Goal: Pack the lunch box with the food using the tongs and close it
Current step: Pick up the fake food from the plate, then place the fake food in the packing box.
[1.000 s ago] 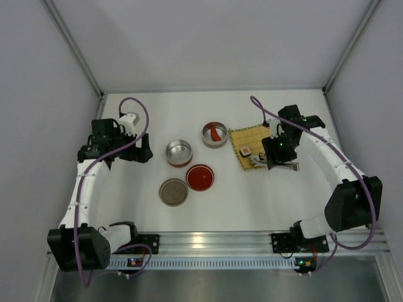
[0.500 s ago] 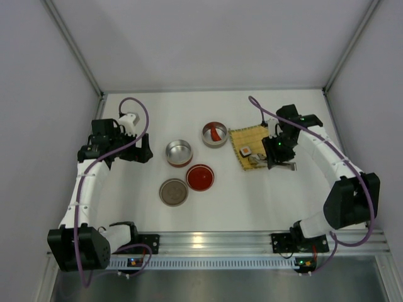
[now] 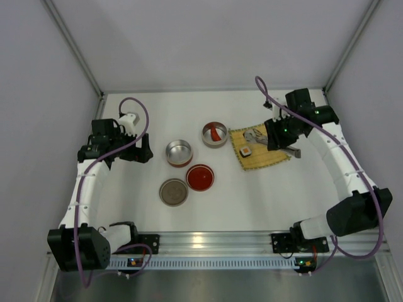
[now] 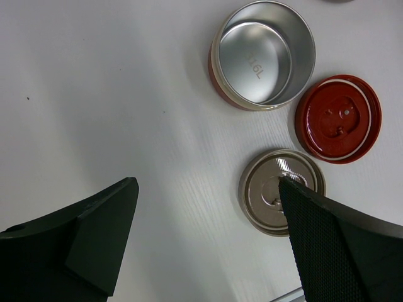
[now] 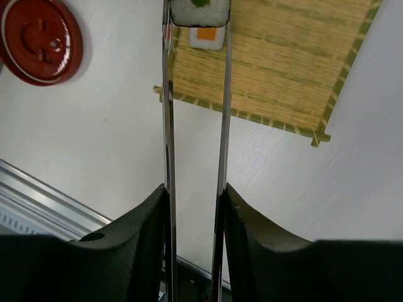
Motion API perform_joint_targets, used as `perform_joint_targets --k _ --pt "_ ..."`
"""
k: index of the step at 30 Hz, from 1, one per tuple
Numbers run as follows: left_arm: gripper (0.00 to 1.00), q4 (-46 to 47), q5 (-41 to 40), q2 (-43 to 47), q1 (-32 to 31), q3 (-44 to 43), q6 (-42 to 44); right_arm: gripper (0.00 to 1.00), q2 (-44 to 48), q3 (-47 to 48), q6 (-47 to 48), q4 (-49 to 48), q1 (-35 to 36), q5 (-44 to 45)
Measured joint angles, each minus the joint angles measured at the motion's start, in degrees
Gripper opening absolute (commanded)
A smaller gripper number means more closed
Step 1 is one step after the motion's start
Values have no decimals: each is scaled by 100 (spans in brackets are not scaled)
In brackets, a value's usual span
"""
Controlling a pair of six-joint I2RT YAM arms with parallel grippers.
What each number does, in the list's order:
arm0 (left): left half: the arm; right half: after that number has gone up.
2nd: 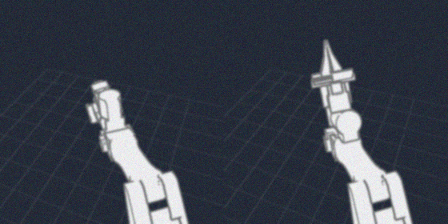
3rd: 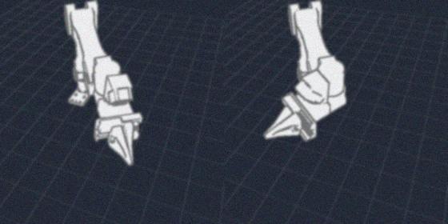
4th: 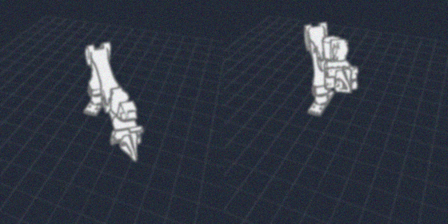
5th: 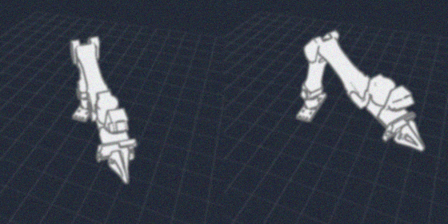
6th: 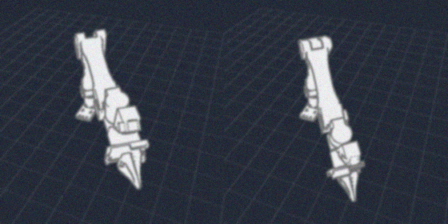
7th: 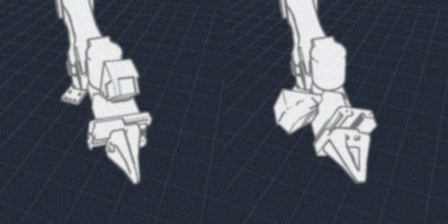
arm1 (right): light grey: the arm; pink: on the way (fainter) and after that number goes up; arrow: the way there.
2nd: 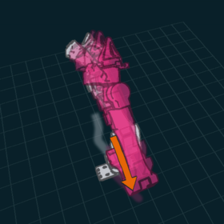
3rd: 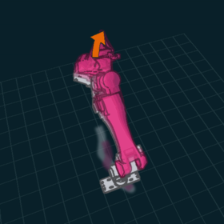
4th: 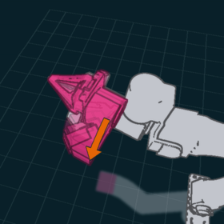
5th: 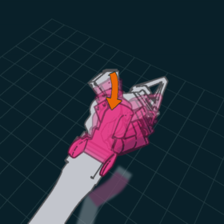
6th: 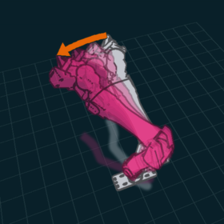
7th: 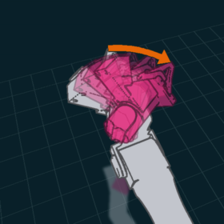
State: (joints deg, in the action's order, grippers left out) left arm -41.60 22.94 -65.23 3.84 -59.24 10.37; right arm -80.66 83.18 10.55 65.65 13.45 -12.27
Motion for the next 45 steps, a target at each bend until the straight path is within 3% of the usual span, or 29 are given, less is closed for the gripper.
perform_joint_targets --k 6,13,19,26,45 --pt "98 2 35 -63 0 -2 -68 16 -260 863 83 -37 568 -306" --pt "98 -2 92 -254 59 -98 -175 18 -1449 1818 282 -195 1696 -433" --pt "98 -2 369 -374 304 -199 -280 18 -2382 2382 389 -258 2240 -380" --pt "98 -2 671 -708 494 -264 -323 18 -3204 3095 490 -251 2647 -238" --pt "98 20 793 -730 564 -249 -321 19 -3860 3506 592 -234 3163 157"
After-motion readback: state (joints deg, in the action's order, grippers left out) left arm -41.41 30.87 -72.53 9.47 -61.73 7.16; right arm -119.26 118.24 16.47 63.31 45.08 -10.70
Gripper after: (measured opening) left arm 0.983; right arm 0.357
